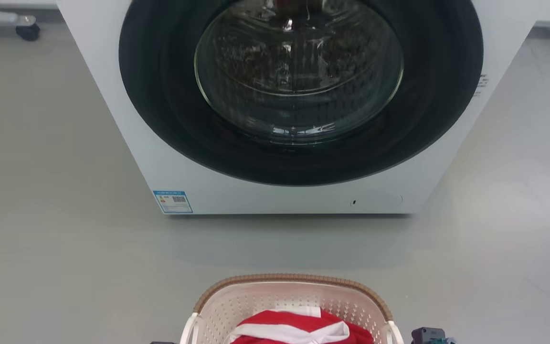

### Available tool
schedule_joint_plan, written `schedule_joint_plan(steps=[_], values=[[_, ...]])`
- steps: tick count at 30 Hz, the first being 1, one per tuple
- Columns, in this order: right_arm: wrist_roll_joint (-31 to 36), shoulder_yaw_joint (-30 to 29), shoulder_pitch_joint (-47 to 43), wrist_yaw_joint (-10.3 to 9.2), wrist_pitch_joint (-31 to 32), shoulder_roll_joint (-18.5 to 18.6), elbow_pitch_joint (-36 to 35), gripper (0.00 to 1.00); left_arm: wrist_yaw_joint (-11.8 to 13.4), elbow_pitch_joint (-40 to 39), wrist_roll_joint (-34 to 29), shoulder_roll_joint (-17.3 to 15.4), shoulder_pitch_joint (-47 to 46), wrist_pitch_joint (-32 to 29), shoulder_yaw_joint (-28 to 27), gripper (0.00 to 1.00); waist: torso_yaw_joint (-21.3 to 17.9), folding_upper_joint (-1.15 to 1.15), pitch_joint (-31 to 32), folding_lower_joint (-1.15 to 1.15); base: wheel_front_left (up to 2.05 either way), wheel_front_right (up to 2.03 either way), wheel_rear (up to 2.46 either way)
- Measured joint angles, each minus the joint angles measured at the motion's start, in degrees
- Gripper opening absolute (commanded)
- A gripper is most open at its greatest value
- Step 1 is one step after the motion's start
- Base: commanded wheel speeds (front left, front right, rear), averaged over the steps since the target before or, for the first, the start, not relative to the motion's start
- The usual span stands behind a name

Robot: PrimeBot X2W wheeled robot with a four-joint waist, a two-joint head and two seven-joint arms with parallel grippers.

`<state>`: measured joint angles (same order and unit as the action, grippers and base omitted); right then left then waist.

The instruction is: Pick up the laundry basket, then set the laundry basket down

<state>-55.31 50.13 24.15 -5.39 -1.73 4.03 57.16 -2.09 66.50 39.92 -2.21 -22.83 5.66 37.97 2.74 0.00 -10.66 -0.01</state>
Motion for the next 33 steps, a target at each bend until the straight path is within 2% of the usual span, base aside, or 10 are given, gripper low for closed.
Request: schedule_joint_plan(steps=[12, 33], values=[[-4.53, 3.39, -3.57, -1.2, 3.22, 0.05, -0.88, 0.0, 0.07, 0.41, 2.48, -0.38, 4.31, -2.58, 1.66, 0.0, -0.3, 0.0, 8.5, 0.0, 0.0, 0.0, 0.0], [-8.68, 6.69, -3.56, -2.2, 4.19, 0.32, -1.07, 0.0, 0.57, 0.19, 3.97, -0.76, 4.46, -4.06, 3.42, 0.0, -0.65, 0.01, 9.62, 0.01, 0.0, 0.0, 0.0]])
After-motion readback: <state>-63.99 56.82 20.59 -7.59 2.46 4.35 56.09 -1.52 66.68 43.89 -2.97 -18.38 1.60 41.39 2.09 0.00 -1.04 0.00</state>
